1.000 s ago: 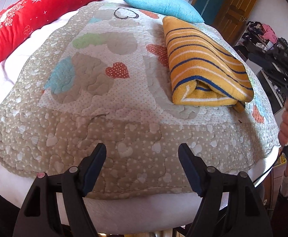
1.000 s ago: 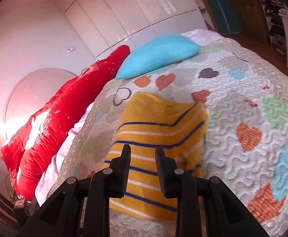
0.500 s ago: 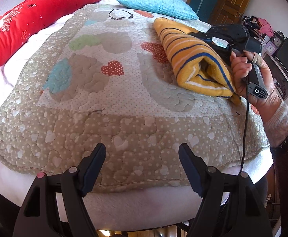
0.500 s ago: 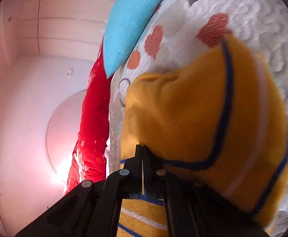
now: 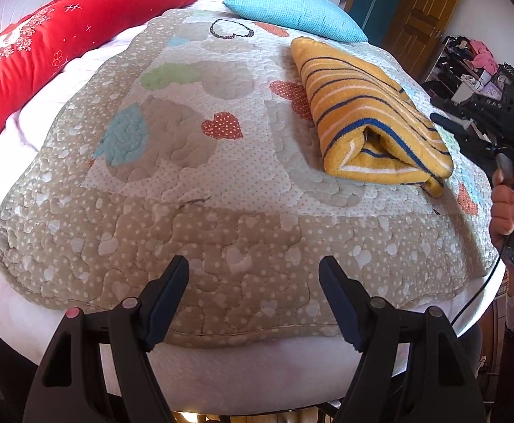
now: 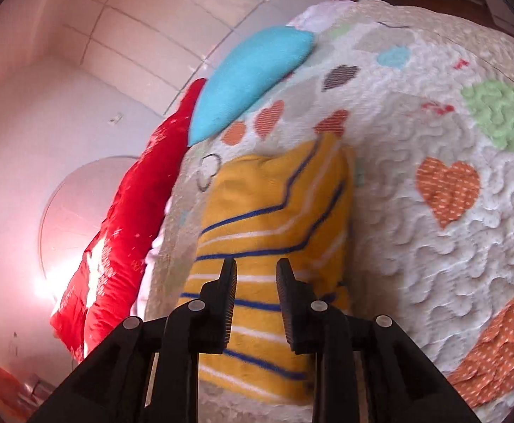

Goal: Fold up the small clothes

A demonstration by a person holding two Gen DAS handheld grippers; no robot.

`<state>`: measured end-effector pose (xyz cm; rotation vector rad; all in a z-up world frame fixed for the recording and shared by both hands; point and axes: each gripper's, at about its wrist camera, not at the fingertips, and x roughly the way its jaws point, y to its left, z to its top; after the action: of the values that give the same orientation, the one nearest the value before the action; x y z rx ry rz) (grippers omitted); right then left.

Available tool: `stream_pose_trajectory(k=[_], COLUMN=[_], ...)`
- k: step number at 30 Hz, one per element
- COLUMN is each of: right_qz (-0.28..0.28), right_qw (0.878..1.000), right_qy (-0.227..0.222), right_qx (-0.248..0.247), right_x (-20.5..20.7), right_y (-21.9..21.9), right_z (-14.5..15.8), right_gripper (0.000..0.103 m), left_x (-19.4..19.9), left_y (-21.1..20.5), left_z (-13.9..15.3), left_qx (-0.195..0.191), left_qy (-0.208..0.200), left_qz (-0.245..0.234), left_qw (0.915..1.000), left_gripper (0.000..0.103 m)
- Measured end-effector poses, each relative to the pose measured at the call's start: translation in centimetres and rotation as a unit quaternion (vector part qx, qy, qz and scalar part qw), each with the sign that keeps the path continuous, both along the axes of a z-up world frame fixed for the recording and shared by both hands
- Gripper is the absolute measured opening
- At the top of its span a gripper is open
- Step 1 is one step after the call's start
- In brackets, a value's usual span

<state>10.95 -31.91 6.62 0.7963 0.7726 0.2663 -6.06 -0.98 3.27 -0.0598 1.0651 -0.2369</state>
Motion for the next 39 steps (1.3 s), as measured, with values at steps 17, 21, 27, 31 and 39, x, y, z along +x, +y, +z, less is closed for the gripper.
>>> stream_pose_trajectory(k=[17,21,27,31,39], right_qz=[0.083,0.067,0.063,0.038,-0.031], right_qw=[0.985,0.994,0.997,0.998,0.998], right_qy=[0.068,0.012,0.007,0.019,0.037], right_qx=[0.135,0.082,0.045,0.038,-0.046], right_x=[-4.5,-6.5,-5.0,-5.2,-10.2], right_y=[4.1,2.8,4.4,2.6,-1.2], right_z=[-7.5,-3.2,-3.1,-4.9,-3.9], right_gripper=[0.027,0.056,0.057,0.051,0.060], left_x=[-0.8,-0.8,-1.4,-1.4,-0.9], left_y=[-0.1,-0.5,-2.5,-3.0,-3.0], left_z=[0.6,0.3,0.5,0.8,-0.3], left_qx=[0.056,0.071,0.106,0.127,0.113], left_qy=[-0.042,-0.046,-0.054,-0.061,-0.037], left_qz=[-0.003,0.001,-0.021,-0.025,-0.028], left_qw=[0.9975,0.9965,0.9927,0.9898,0.9925], left_gripper=[0.076,0.076,0.076,0.076,0.076])
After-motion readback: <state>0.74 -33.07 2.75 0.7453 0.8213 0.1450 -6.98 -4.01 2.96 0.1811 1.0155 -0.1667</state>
